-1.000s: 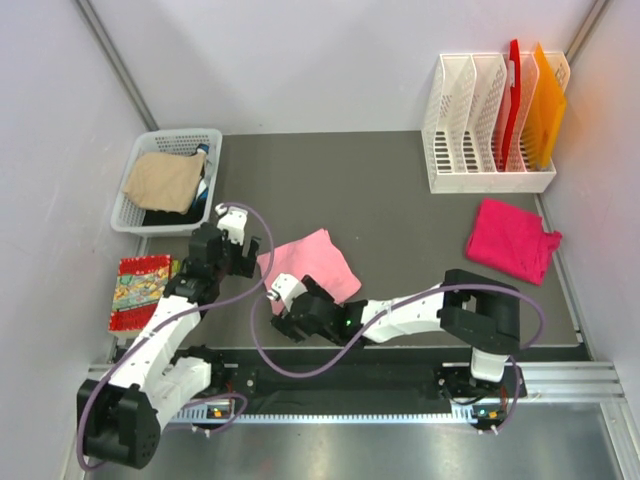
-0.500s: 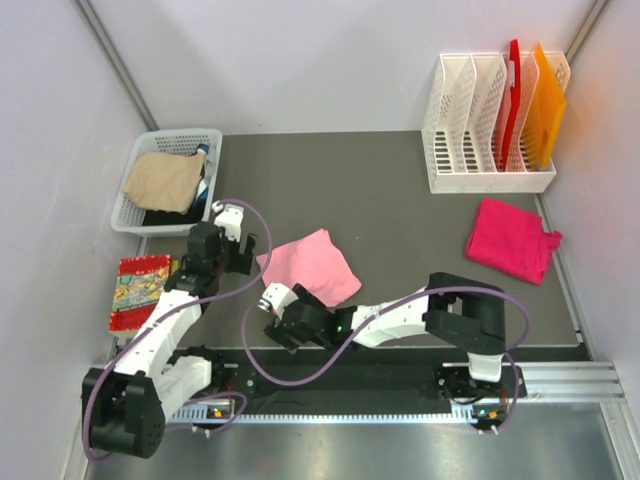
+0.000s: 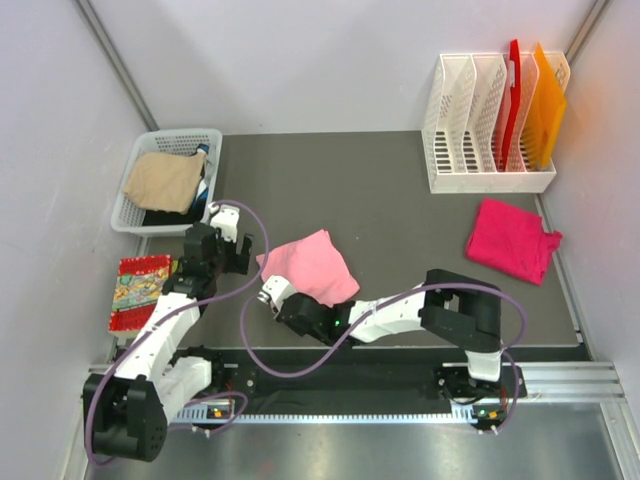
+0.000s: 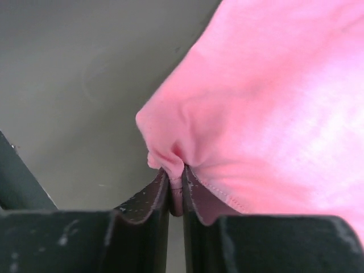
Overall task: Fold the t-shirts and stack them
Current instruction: Flatten out the tshirt
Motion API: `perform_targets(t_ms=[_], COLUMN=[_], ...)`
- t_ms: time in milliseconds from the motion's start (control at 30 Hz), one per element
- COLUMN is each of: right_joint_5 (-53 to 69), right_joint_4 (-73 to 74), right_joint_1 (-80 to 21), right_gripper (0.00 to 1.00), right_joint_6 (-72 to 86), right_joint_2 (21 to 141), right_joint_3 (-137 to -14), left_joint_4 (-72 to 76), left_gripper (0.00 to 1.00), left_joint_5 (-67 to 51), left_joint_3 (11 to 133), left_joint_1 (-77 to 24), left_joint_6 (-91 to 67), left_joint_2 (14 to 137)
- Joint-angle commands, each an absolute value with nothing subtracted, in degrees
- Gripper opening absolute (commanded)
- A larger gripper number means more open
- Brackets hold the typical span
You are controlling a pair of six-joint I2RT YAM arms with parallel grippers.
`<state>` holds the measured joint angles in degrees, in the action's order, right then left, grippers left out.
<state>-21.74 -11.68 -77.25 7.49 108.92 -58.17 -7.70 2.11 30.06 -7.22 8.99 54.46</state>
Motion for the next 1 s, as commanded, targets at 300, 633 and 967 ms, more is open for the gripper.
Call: perform_targets(t_ms=[300,633,967], right_joint_5=[-27.86,-35.94,-43.33], right_joint_4=[-6.16,-1.23,-0.35], right_joint_1=[-77.52,-75.94,-67.6], right_gripper=[0.05,0.04,0.01], right_joint_6=[2.38,-3.69,-2.9], right_joint_2=[87.55,78.14,65.84], right_joint_3=[-62.84,-66.44,-60.74], left_joint_4=[-5.36,-9.58,-11.07], left_gripper=[0.92,0.9,0.87], left_joint_5=[0.53,-6.84,-19.94], left_joint_3=[29.0,30.14,31.81], left_joint_1=[-6.5,-6.5,-6.68], left_joint_6=[9.49,9.31,11.51], left_joint_2=[52.91,49.14,53.69])
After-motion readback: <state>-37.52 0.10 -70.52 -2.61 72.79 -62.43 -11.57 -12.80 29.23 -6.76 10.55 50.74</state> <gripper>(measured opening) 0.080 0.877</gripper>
